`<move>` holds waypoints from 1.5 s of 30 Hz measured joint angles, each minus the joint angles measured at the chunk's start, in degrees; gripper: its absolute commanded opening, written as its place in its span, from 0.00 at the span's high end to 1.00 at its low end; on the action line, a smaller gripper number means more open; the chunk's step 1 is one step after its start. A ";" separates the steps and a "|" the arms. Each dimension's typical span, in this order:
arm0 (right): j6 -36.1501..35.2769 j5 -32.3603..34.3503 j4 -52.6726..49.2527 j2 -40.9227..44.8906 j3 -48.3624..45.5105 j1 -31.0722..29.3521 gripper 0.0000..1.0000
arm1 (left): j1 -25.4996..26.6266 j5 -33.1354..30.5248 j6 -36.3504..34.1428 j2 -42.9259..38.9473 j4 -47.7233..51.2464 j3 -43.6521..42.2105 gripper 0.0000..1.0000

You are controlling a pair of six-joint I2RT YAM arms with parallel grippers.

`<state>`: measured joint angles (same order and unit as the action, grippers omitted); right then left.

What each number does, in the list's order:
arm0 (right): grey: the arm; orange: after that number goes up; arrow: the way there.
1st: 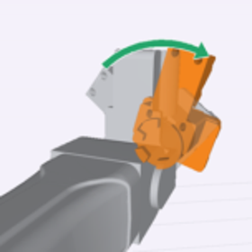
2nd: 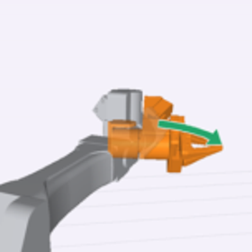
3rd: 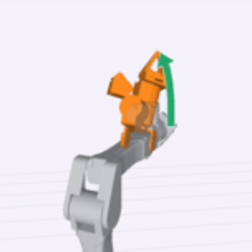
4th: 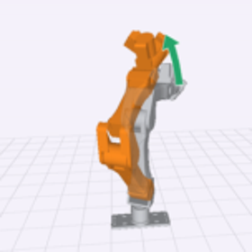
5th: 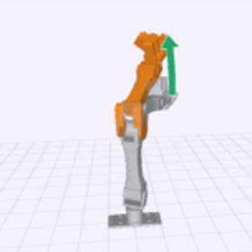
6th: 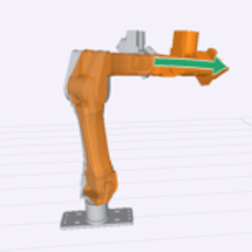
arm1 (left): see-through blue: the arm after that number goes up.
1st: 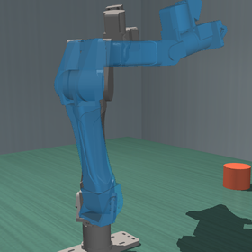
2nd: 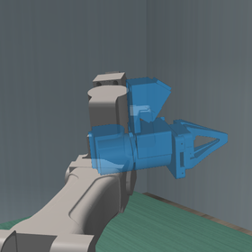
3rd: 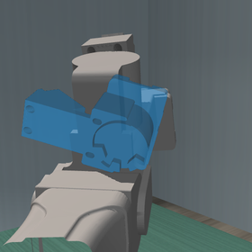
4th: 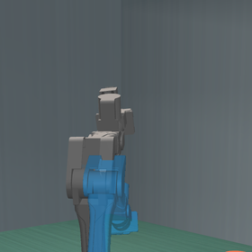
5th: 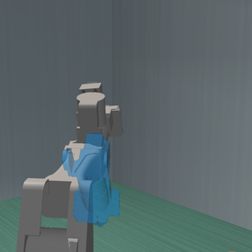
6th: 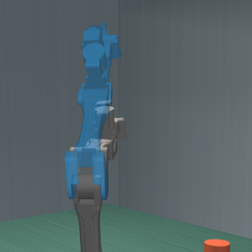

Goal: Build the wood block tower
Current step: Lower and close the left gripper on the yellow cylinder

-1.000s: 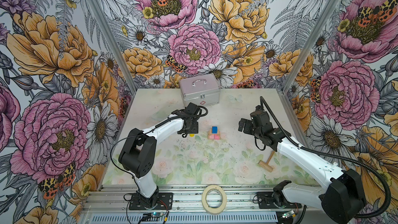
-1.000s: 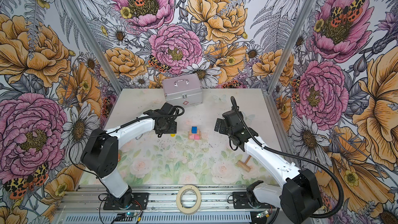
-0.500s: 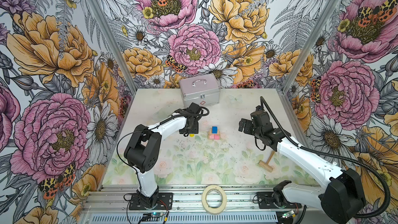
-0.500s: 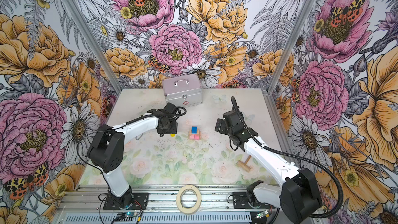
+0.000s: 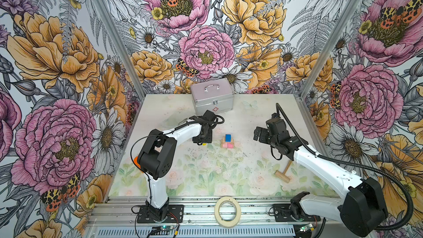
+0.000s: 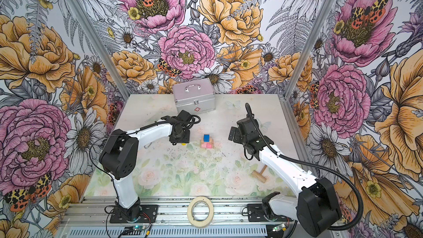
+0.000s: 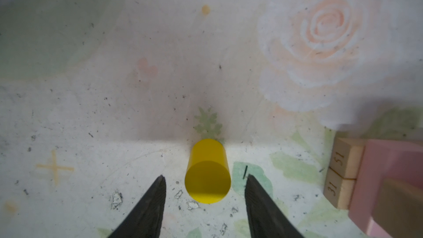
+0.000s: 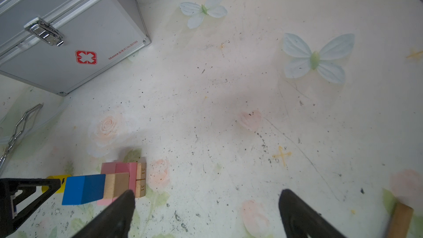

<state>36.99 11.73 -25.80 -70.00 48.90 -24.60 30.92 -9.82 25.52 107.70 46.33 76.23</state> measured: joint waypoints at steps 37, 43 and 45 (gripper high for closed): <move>0.22 -1.51 1.29 -1.81 0.00 0.33 0.01 | -0.02 0.39 0.02 1.70 0.00 0.52 0.62; 0.26 -1.51 1.29 -1.81 0.00 0.31 0.01 | -0.02 0.42 0.02 1.73 0.00 0.52 0.62; 0.46 -1.53 1.29 -1.81 0.00 0.33 0.01 | -0.02 0.39 0.02 1.73 0.00 0.52 0.63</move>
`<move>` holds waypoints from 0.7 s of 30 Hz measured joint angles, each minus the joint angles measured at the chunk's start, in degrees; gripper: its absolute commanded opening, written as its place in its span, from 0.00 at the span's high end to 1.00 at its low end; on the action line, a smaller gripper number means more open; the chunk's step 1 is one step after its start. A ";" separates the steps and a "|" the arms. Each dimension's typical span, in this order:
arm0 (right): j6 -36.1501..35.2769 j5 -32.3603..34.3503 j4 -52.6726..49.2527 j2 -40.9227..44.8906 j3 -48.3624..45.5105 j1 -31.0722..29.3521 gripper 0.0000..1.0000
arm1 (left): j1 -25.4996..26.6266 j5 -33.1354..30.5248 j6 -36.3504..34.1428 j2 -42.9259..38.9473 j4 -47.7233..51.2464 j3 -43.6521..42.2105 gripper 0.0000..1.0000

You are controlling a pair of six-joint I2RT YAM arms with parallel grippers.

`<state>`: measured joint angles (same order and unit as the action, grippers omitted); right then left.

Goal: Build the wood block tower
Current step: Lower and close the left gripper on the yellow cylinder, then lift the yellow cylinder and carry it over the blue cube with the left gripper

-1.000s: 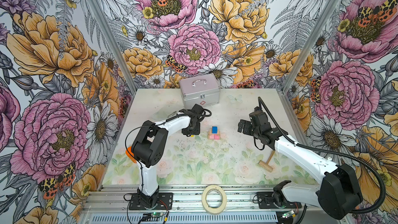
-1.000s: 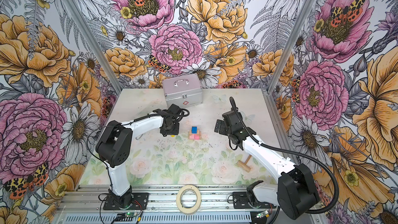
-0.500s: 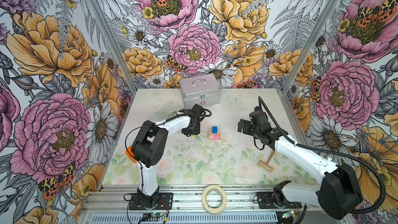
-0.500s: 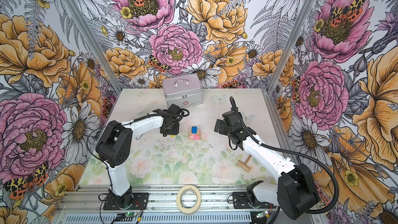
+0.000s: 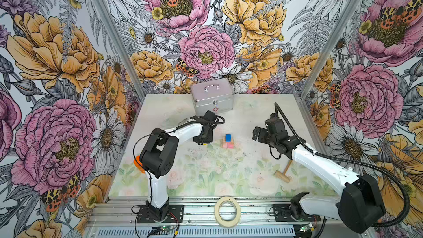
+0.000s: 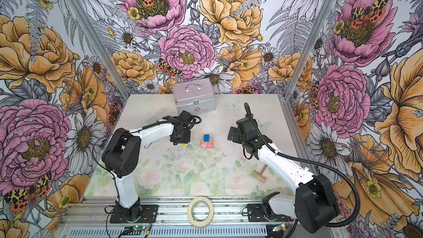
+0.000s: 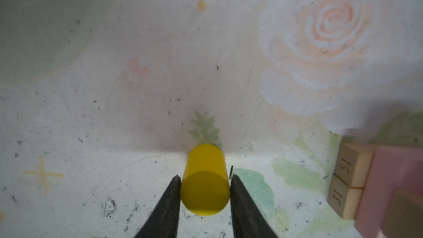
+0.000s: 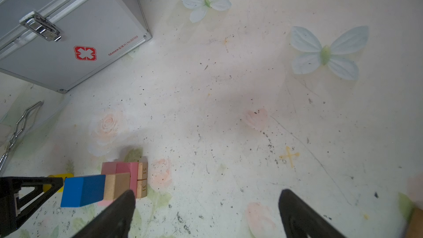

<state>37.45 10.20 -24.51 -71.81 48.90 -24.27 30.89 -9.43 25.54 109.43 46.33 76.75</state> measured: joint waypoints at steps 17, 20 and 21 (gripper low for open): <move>0.22 0.00 0.00 -0.55 -0.02 0.00 0.01 | 0.00 0.00 0.00 0.74 -0.02 0.00 0.76; 0.22 -0.02 0.00 -0.61 -0.02 -0.02 0.01 | 0.00 0.00 0.00 0.74 -0.02 0.00 0.86; 0.22 -0.02 0.00 -0.66 -0.02 0.00 0.01 | 0.00 0.00 0.00 0.74 -0.02 0.00 0.90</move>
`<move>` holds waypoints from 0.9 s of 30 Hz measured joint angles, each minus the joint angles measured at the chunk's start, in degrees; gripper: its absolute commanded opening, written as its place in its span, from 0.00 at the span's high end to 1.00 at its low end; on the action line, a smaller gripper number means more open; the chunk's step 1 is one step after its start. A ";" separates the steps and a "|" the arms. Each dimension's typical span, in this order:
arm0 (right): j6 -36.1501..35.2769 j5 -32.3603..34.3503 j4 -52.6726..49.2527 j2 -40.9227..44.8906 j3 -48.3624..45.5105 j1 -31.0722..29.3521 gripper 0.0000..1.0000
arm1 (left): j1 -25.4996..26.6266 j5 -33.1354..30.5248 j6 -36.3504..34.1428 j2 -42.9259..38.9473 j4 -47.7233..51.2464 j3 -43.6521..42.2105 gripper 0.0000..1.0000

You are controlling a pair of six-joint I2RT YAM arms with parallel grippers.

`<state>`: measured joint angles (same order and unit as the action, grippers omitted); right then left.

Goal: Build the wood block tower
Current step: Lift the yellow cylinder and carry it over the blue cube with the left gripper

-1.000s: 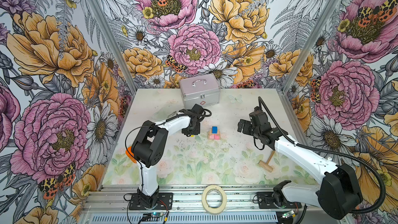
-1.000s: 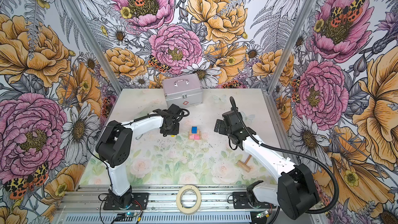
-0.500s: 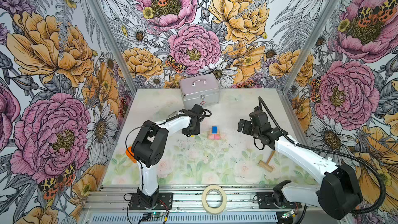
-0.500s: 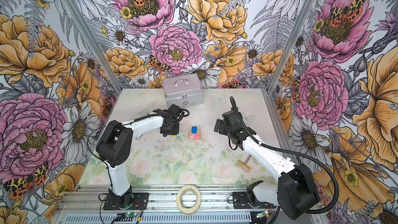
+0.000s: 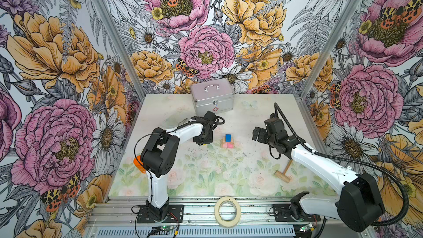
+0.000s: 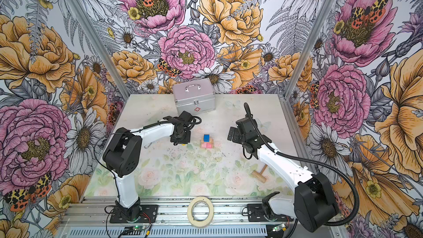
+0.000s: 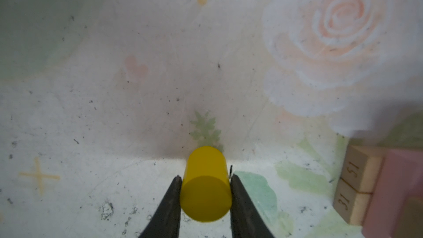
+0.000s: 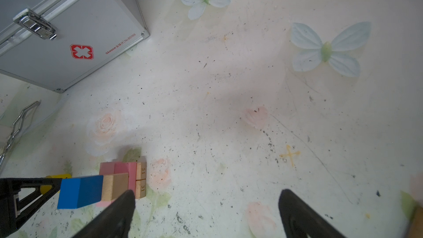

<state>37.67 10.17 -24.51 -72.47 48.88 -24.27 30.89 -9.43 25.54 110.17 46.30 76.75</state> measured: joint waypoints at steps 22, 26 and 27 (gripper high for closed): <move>0.00 -1.01 0.02 -0.81 -0.74 0.00 0.01 | 0.72 -0.02 -0.59 -2.08 2.82 0.98 1.00; 0.00 -1.01 0.00 -0.81 -0.74 0.00 0.01 | 1.16 -0.02 -0.83 -2.78 3.28 1.68 1.00; 0.02 -1.01 0.02 -0.81 -0.74 0.00 0.01 | 1.25 -0.02 -0.98 -2.95 3.34 1.81 1.00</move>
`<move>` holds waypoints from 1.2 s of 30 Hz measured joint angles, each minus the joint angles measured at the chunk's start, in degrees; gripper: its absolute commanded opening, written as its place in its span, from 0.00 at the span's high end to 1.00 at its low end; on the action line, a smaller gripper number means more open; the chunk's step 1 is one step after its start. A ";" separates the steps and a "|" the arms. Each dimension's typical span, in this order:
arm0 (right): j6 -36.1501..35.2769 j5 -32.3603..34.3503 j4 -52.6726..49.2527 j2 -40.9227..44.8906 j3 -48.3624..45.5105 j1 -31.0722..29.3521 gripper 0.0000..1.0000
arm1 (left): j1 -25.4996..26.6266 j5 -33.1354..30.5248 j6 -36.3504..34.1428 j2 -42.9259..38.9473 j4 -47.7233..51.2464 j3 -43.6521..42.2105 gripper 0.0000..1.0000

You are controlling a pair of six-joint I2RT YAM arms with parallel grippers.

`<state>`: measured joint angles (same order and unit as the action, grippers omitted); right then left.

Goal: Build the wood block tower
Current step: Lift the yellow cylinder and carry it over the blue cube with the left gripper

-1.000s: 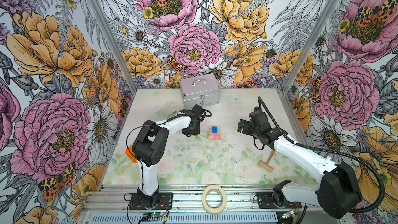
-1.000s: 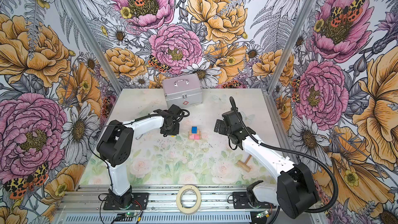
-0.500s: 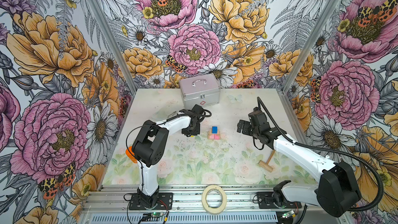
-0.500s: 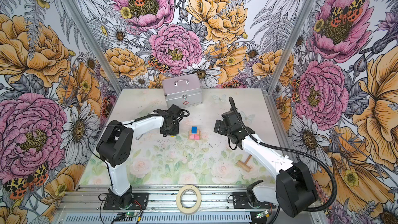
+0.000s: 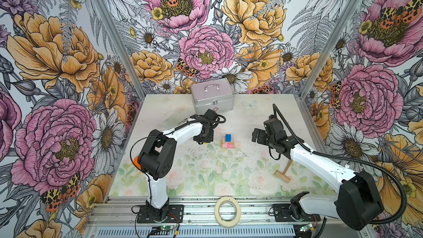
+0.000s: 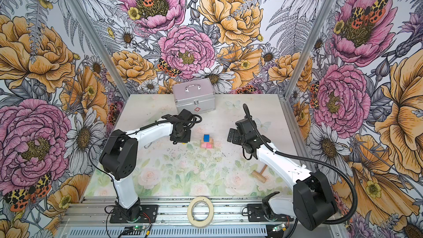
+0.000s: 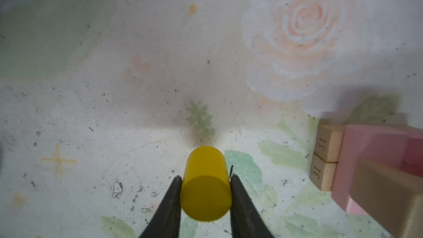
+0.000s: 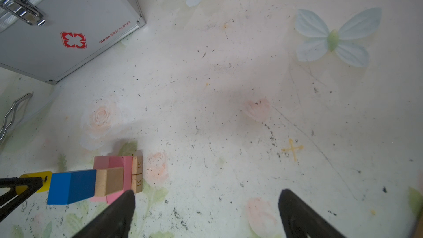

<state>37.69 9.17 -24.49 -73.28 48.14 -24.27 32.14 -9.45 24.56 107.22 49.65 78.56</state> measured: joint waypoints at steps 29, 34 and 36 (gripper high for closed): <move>0.17 -0.96 0.48 0.00 -0.92 0.37 0.01 | 3.54 -1.49 -5.01 -0.52 6.91 9.79 1.00; 0.17 -1.11 0.59 0.00 -1.11 0.72 0.01 | 4.83 -1.73 -6.71 -0.52 9.31 13.53 1.00; 0.17 -1.14 0.63 0.00 -1.18 0.74 0.01 | 5.44 -1.68 -7.41 -0.52 10.56 15.32 1.00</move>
<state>37.87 8.03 -23.86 -73.28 46.96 -23.53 37.58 -11.14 17.15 106.69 60.20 93.89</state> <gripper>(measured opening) 0.992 0.323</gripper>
